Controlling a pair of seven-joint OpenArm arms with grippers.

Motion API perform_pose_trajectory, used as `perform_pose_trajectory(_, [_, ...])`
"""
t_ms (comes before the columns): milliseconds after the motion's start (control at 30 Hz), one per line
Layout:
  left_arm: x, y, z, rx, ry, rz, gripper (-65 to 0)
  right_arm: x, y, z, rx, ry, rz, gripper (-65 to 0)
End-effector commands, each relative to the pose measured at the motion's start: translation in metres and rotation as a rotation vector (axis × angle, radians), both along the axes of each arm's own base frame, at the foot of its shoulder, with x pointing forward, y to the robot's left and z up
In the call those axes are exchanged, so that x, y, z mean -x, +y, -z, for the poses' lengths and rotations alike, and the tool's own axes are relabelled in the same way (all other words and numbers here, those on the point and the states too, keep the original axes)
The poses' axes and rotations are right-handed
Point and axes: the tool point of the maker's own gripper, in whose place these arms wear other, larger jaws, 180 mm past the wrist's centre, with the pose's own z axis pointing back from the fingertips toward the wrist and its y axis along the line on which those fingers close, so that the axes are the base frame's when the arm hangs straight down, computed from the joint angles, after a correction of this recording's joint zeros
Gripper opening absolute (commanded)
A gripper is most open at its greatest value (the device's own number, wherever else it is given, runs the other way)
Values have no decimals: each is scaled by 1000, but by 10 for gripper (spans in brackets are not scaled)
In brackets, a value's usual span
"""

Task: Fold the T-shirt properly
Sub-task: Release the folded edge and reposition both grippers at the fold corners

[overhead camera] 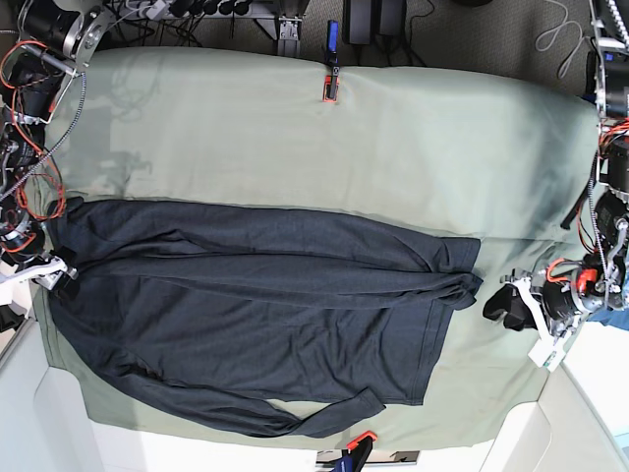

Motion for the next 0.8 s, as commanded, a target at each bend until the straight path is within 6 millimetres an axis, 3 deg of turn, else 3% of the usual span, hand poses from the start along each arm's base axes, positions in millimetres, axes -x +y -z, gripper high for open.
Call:
perform_pose_trajectory(0, [-5,-1,-19,18,-35,12,-299,-10,-9,-27,4,-70,11,-298])
perform_pose_trajectory(167, [7,-19,-23,101,23,48,-299,2,-16,-30,-16,-60,23,-298])
perform_pose_trajectory(267, [24,-35,-19,87,22,111,-299,24,-19,-12,6,-15,28,-298])
perform_pose_trajectory(433, [59,-59,7,68,62,189,-299,65,-19,16,-11,47,43,-298])
perform_pose_trajectory(600, [74,-47,15,116,48,111,-300,91,-33,27,-11,71,95,-298])
perform_pose_trajectory(767, [84,-26,17,178,23,0,-300,91,-32,32,-22,61,109,-298])
